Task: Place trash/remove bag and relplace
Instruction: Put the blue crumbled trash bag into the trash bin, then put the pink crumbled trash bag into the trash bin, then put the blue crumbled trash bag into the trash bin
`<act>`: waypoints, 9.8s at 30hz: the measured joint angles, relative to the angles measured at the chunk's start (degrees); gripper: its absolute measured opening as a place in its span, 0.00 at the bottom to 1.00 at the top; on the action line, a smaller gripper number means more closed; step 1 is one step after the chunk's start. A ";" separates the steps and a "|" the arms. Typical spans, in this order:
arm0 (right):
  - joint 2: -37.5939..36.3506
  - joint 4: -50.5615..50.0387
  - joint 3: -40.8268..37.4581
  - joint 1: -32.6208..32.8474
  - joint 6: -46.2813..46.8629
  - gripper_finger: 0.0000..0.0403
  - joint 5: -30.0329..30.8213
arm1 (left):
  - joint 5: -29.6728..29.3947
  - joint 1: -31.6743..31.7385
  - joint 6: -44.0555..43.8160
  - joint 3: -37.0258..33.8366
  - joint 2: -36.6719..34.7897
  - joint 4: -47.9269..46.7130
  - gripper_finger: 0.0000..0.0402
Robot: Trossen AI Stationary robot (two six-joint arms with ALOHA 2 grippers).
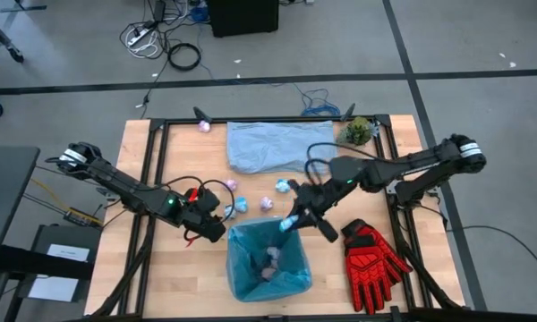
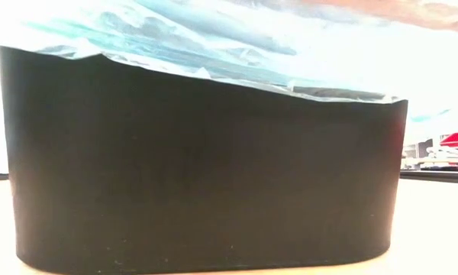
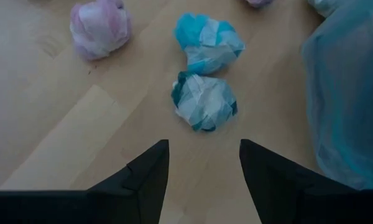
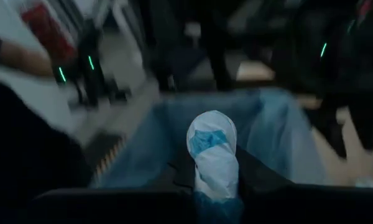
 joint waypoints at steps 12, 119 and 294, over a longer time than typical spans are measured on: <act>3.59 -3.84 4.27 2.70 -5.87 0.47 2.26 | 0.77 -1.17 -0.41 0.00 0.00 2.75 0.43; -15.88 -6.06 4.21 -45.11 0.70 0.51 -6.26 | 10.33 79.61 33.81 4.92 25.62 33.46 0.58; -14.35 16.61 -14.90 -21.93 -6.62 0.00 -19.38 | 13.55 28.18 39.97 25.12 -6.71 1.10 0.40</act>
